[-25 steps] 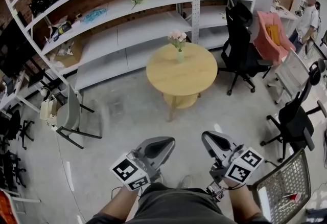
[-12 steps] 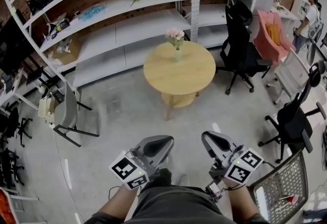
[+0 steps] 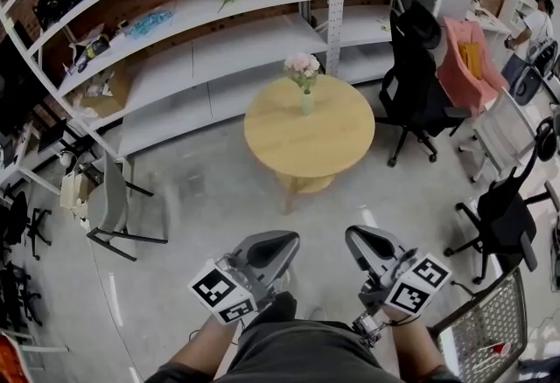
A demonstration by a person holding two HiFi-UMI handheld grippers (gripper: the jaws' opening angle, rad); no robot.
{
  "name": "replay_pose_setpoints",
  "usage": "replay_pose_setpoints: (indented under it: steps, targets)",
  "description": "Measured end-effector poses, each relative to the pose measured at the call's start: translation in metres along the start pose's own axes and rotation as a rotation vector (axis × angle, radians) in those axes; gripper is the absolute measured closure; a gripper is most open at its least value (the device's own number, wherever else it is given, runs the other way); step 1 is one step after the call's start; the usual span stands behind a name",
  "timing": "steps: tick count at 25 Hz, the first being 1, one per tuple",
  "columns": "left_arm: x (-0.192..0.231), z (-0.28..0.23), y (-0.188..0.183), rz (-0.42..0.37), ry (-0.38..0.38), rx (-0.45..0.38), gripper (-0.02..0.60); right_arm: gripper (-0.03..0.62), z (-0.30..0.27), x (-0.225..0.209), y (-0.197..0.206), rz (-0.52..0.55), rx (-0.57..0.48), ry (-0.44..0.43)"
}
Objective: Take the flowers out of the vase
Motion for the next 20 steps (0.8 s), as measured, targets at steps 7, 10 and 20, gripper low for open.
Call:
replay_pose_setpoints:
  steps: [7,10,20]
  targets:
    - [0.075,0.003,-0.011,0.021,0.015,0.008,0.571,0.577,-0.071,-0.013,-0.009,-0.008,0.017,0.019]
    - [0.105,0.006,-0.016,0.028,0.026,0.012,0.571,0.577,-0.099,-0.016,-0.011,-0.012,0.021,0.030]
    - [0.194,0.020,-0.039,0.028,0.086,0.030,0.571,0.577,-0.181,-0.015,-0.022,-0.018,0.006,0.078]
Point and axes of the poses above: the fingertips, and each gripper's own axes: z backward along the fingers, x to its left, y out of its underside, the point moved 8 cm from there along z, backward along the fingers, and after that the axes turned 14 degrees about y, right-handed, at the moved point
